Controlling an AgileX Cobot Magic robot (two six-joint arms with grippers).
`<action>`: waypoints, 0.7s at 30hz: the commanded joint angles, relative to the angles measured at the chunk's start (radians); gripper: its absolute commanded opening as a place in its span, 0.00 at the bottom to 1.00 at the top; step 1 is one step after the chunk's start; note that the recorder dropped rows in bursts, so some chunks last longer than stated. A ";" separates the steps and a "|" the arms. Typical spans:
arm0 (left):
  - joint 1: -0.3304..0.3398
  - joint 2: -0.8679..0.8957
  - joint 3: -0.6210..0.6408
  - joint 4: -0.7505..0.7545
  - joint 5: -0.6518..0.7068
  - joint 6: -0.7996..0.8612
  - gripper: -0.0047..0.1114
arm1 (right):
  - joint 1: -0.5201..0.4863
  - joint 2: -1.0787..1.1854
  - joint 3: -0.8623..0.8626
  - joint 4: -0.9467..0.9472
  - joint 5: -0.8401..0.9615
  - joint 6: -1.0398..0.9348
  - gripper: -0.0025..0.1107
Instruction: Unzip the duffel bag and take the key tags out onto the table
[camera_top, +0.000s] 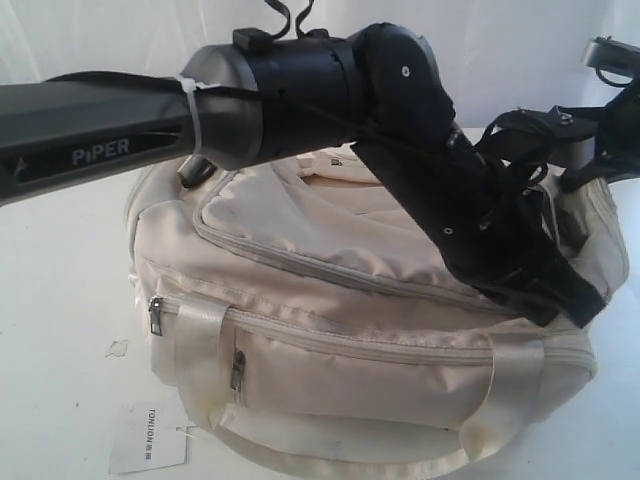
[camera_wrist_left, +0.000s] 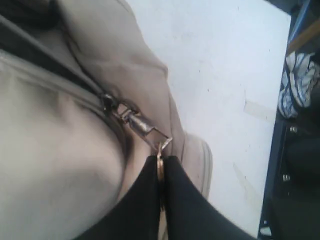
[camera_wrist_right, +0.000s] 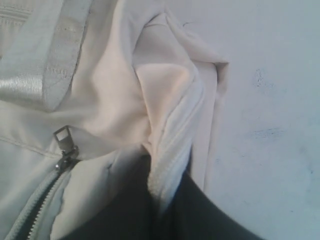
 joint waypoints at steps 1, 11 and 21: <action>-0.021 -0.041 0.000 0.094 0.181 -0.043 0.04 | -0.020 0.005 -0.001 -0.018 -0.094 -0.002 0.02; -0.019 -0.088 0.010 0.324 0.243 -0.134 0.04 | -0.020 0.005 0.001 -0.018 -0.093 -0.002 0.02; 0.007 -0.189 0.144 0.498 0.215 -0.225 0.04 | -0.020 0.005 0.003 -0.018 -0.090 -0.002 0.02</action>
